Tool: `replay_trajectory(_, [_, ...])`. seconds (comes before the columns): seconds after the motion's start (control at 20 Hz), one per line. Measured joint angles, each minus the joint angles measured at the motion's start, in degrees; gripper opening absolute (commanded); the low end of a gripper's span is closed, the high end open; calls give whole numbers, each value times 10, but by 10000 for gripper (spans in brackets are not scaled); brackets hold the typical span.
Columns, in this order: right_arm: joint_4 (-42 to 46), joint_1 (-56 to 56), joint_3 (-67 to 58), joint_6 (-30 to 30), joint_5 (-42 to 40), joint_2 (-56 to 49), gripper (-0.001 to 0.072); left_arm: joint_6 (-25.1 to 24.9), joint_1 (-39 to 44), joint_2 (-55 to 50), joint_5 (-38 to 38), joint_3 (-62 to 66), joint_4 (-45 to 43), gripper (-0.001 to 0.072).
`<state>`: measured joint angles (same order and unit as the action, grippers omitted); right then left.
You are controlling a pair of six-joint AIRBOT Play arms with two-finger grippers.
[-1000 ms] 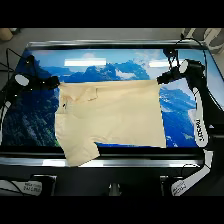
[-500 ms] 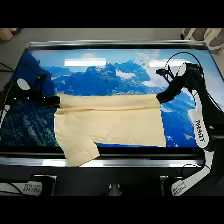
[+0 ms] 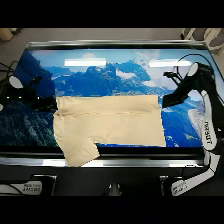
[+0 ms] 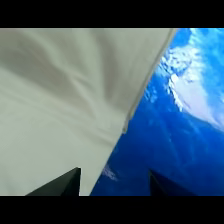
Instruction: Fold the shirts.
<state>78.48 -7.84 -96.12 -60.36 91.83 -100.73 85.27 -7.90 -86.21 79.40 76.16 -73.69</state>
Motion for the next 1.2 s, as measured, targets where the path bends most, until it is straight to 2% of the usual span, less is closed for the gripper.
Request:
replay_trajectory(0.2, [2, -34, 100, 11, 11, 71, 429, 0, -20, 84, 26, -125, 5, 459])
replay_trajectory(0.4, [-15, -44, 196, 33, -29, 122, 428, -8, -26, 182, 4, -299, 30, 459])
replay_trajectory(0.55, [-22, -46, 224, 44, -38, 135, 428, -16, -24, 219, -19, -382, 42, 459])
replay_trajectory(1.05, [-28, -47, 239, 55, -46, 143, 429, -8, 25, 229, -105, -469, 99, 459])
replay_trajectory(1.1, [-28, -47, 239, 55, -47, 143, 430, -6, 28, 225, -108, -469, 101, 412])
replay_trajectory(1.2, [-28, -47, 241, 56, -47, 143, 435, -4, 30, 217, -120, -471, 104, 152])
